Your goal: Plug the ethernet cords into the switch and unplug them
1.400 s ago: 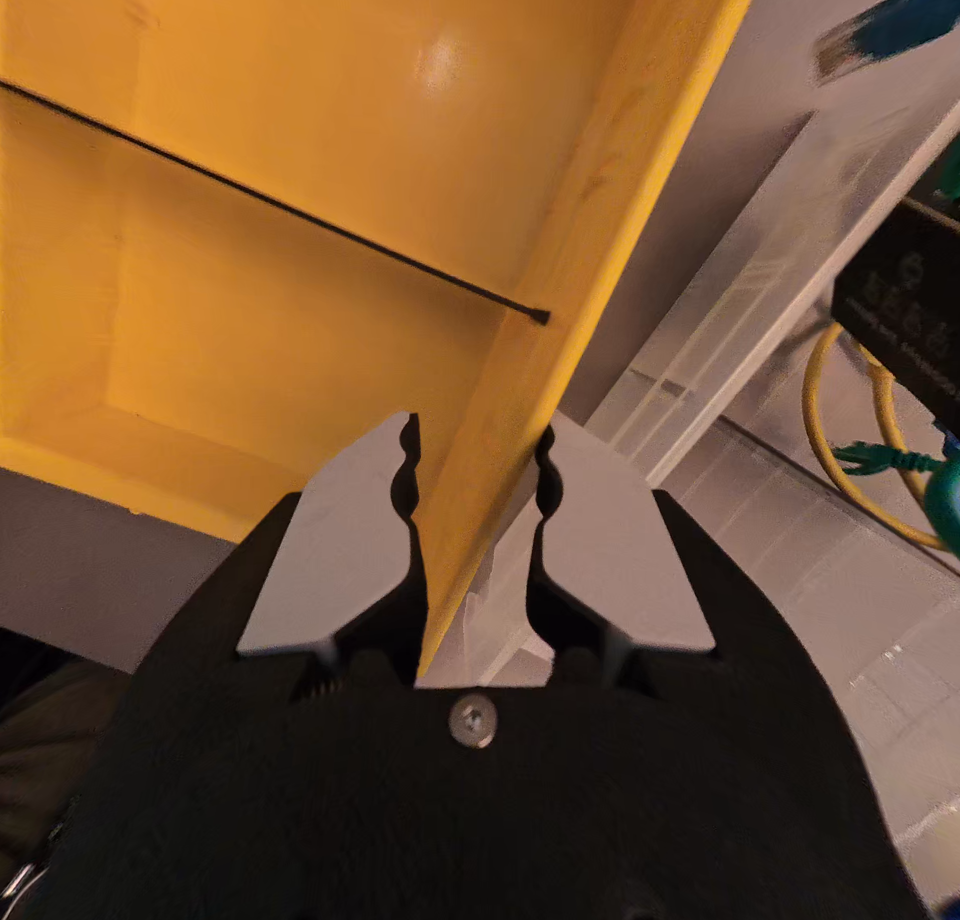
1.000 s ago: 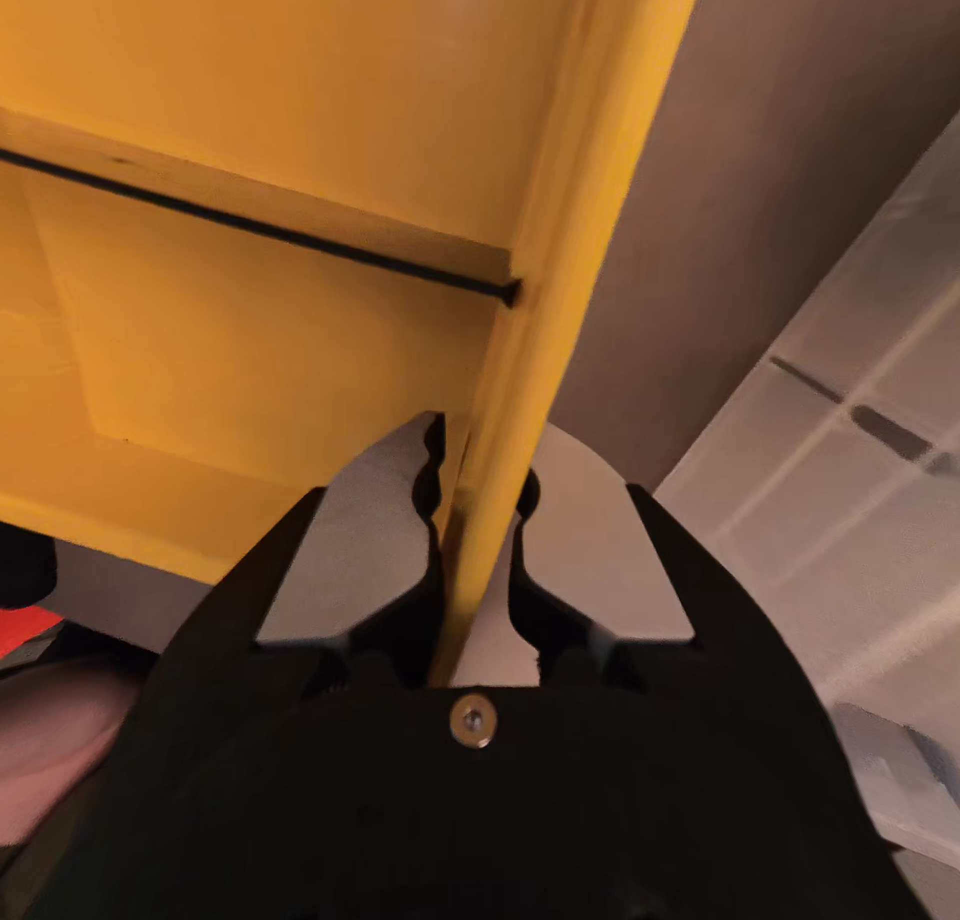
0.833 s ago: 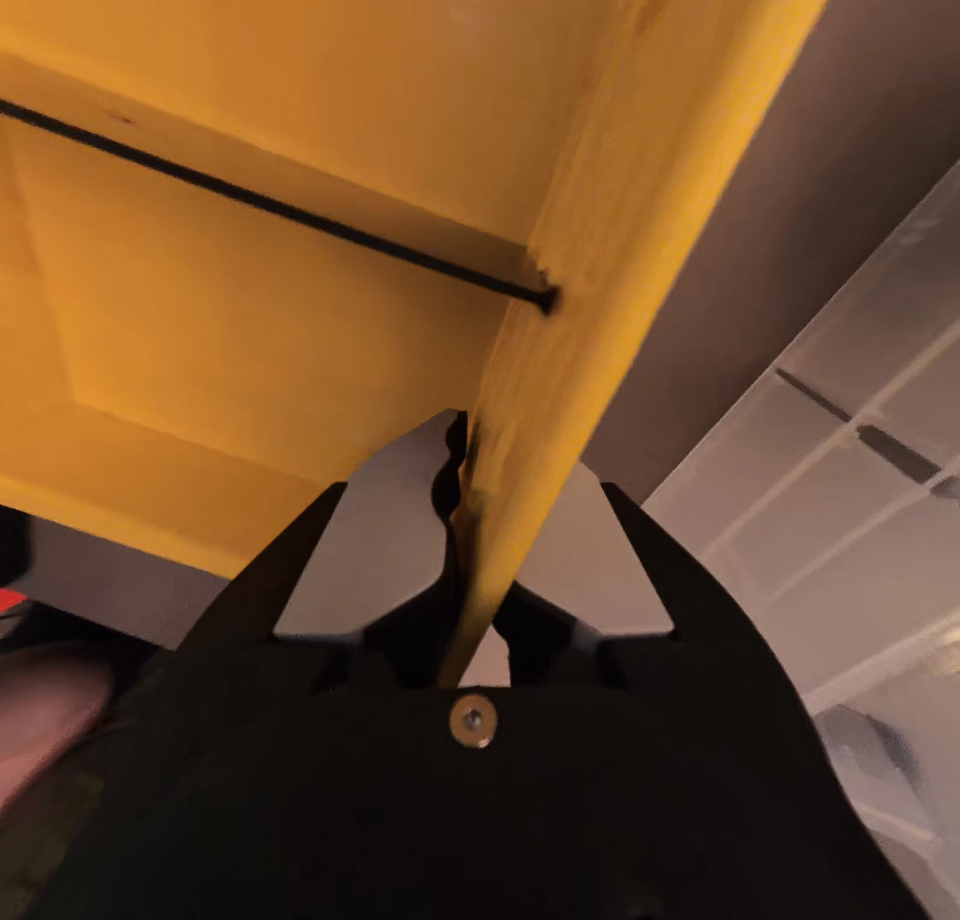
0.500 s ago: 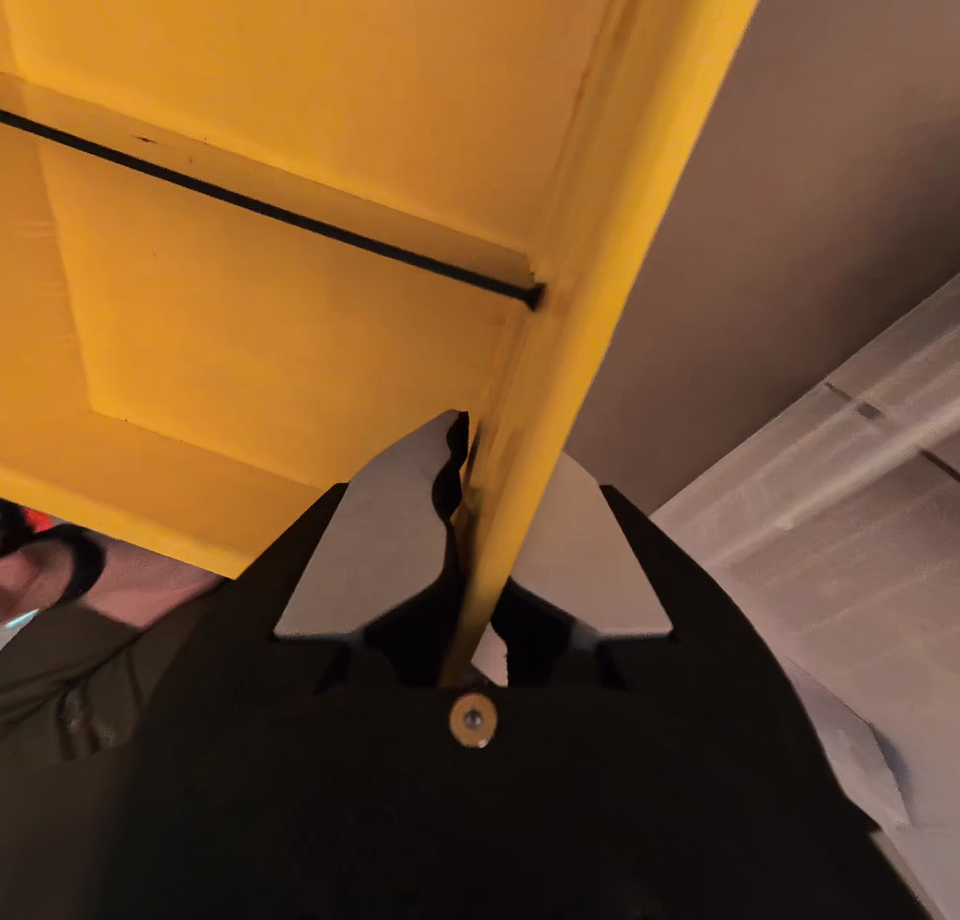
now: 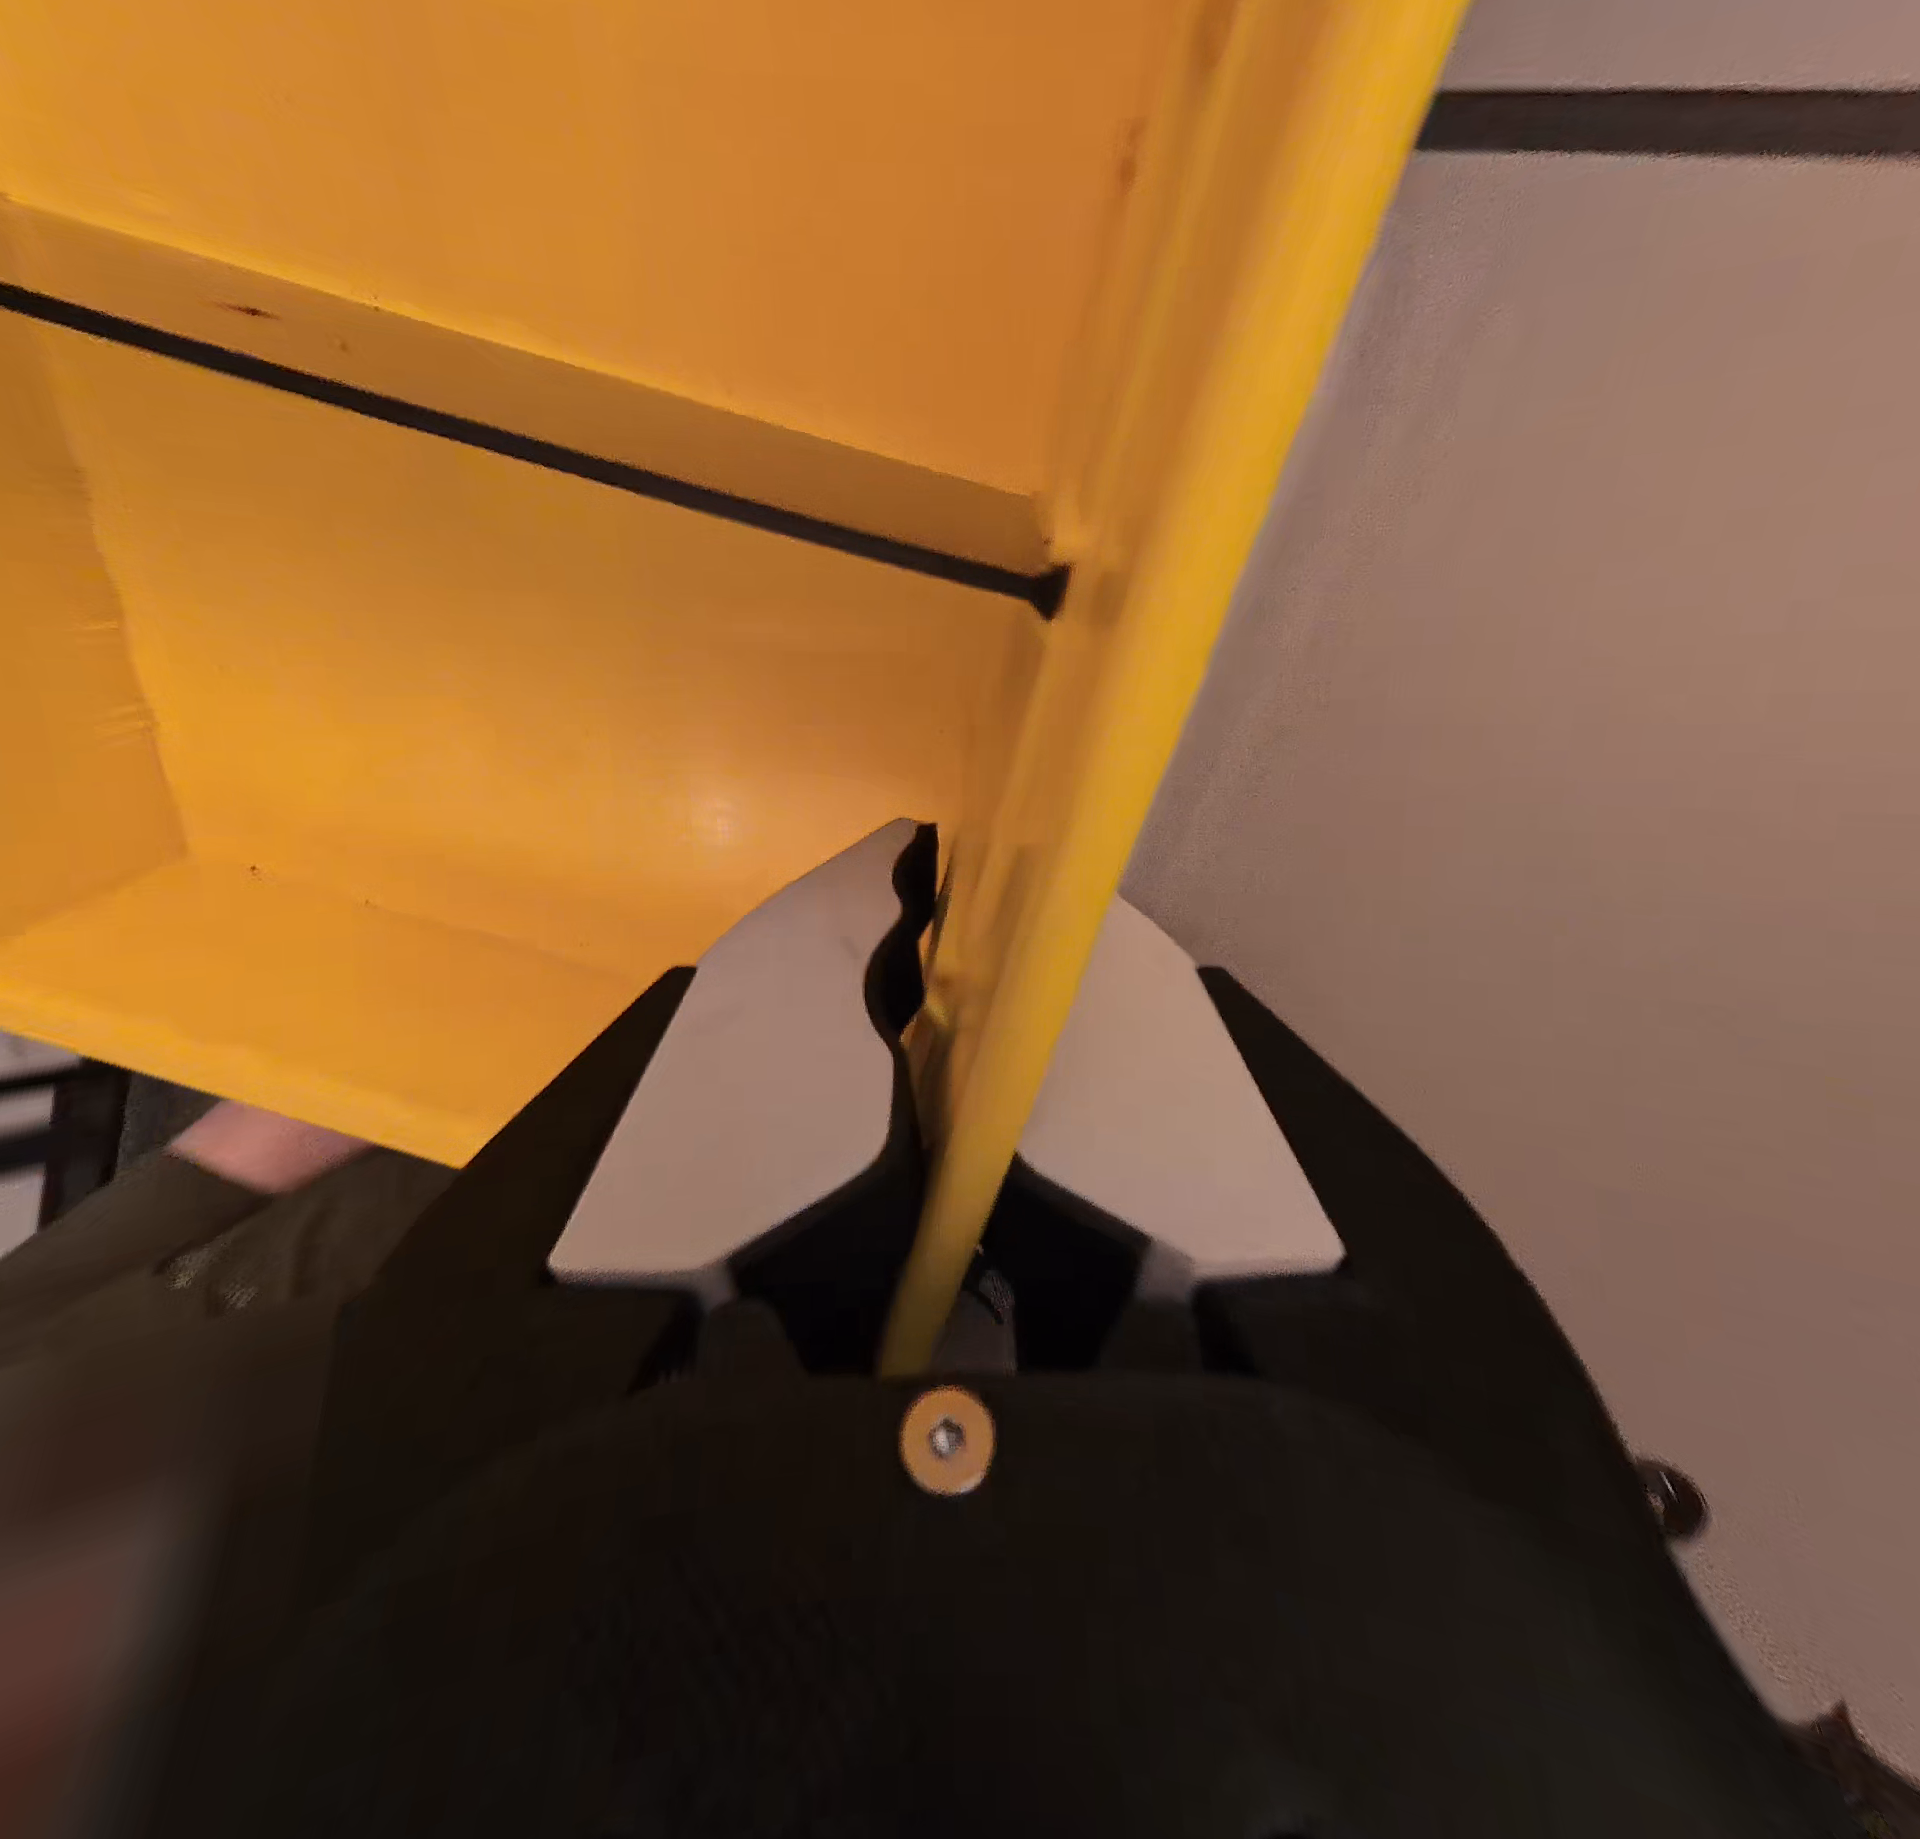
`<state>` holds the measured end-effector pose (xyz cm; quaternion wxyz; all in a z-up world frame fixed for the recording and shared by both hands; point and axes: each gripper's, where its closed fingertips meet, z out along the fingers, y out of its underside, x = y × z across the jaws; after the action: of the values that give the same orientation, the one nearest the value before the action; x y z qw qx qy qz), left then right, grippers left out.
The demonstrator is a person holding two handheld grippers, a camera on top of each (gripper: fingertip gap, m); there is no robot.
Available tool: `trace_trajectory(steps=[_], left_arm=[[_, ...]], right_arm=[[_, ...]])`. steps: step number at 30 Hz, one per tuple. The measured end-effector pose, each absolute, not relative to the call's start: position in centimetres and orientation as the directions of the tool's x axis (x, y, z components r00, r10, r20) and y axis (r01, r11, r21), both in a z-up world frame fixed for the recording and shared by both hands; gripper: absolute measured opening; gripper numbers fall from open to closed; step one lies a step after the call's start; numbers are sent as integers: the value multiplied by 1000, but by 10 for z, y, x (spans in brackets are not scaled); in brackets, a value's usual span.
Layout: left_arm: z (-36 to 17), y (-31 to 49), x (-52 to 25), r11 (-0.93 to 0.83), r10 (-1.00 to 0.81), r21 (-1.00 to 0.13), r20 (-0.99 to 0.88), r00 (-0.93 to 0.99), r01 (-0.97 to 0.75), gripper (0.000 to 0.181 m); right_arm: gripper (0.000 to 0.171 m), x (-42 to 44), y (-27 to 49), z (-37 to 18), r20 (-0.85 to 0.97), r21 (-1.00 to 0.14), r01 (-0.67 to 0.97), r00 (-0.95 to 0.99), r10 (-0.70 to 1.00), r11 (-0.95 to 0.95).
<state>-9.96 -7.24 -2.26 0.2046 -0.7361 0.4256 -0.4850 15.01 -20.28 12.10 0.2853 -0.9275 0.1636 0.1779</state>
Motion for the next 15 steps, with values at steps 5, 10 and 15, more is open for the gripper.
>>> trace_trajectory(steps=[5, 10, 15], left_arm=[[-59, -71, -19, -512, -840, -571, 488, 237, -642, 77], [-100, -68, 5, -404, -888, -379, 382, 256, -833, 71], [-109, -61, -3, -394, -853, -208, 445, 272, -895, 52]], right_arm=[[5, 258, -296, 35, -363, -415, -640, 768, -528, -646], [5, 313, -380, -56, -247, -285, -787, 612, -751, -547], [5, 314, -397, -116, -239, -179, -791, 612, -754, -585]])
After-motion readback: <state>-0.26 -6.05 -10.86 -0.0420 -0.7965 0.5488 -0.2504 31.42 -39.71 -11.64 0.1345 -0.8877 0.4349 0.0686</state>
